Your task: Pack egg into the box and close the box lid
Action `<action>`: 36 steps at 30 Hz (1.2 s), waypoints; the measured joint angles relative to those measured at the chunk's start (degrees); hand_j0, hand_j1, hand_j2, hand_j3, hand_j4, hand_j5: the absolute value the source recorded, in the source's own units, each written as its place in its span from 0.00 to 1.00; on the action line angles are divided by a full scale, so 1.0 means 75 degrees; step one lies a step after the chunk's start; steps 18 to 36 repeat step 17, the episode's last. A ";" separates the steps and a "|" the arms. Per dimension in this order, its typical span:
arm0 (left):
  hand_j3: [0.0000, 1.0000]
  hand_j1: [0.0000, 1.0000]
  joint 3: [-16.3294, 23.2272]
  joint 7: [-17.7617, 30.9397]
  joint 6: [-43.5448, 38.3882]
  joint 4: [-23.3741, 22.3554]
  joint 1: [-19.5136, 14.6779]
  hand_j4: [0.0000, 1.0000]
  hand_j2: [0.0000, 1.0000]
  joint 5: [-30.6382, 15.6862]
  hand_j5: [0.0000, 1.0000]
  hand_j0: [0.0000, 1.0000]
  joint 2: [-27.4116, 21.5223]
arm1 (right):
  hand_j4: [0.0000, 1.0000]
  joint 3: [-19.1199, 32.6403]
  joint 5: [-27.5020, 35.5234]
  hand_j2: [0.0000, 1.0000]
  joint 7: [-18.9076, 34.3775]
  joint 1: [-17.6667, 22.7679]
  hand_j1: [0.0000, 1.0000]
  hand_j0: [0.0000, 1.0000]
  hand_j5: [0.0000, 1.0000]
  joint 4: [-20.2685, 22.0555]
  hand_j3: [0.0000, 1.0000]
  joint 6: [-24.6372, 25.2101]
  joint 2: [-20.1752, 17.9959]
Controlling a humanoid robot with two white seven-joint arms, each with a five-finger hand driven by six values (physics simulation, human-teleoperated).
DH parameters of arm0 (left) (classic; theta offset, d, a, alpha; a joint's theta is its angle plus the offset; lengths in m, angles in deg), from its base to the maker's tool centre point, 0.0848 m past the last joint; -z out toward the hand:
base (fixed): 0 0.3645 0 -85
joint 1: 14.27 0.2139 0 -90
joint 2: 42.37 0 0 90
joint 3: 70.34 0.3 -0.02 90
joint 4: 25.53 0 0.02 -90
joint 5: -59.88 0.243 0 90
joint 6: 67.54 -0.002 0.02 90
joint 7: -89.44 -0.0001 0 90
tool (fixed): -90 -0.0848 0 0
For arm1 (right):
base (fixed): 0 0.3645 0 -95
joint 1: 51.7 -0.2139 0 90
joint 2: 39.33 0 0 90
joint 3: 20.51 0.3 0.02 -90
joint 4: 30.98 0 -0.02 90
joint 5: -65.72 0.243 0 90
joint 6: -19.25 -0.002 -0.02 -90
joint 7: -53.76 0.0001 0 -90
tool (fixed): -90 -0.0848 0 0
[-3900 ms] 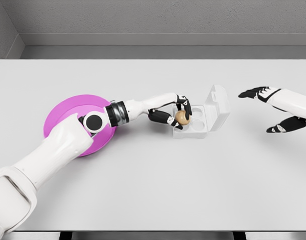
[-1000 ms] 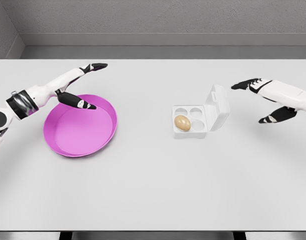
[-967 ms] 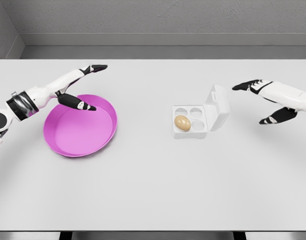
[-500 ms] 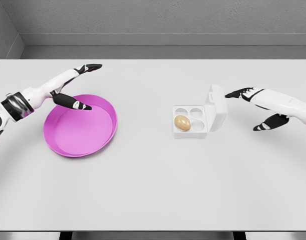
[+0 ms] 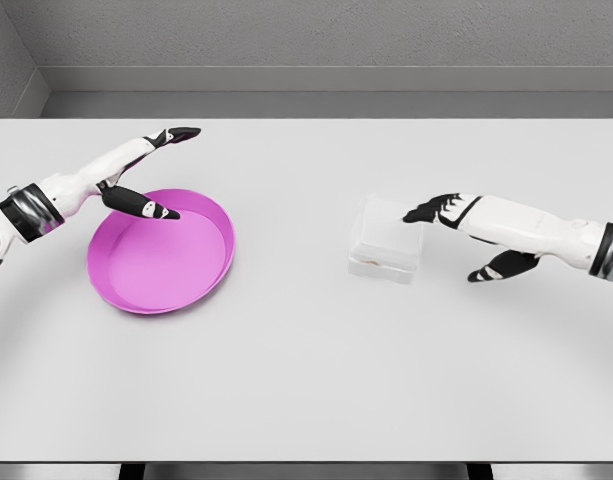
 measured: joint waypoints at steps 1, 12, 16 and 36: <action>1.00 1.00 0.0000 0.0000 0.0000 -0.0001 0.0000 1.00 1.00 0.0000 1.00 1.00 -0.0001 | 1.00 0.0008 0.0002 1.00 0.0001 0.0000 1.00 1.00 1.00 0.0013 1.00 -0.0001 0.0001; 1.00 1.00 -0.0177 0.0022 0.0004 -0.0019 0.0445 1.00 1.00 0.0041 1.00 1.00 -0.0172 | 1.00 0.0477 0.0044 1.00 0.0002 -0.0047 1.00 1.00 1.00 -0.0617 1.00 -0.0004 -0.0070; 1.00 1.00 -0.0359 0.0031 0.0000 -0.0025 0.0469 1.00 1.00 0.0035 1.00 1.00 -0.0330 | 1.00 0.0714 0.0070 1.00 0.0002 -0.0012 1.00 1.00 1.00 -0.0776 1.00 -0.0004 -0.0195; 1.00 1.00 -0.0377 0.0032 0.0000 -0.0025 0.0492 1.00 1.00 0.0034 1.00 1.00 -0.0347 | 1.00 0.0764 0.0073 1.00 0.0002 -0.0012 1.00 1.00 1.00 -0.0817 1.00 -0.0004 -0.0209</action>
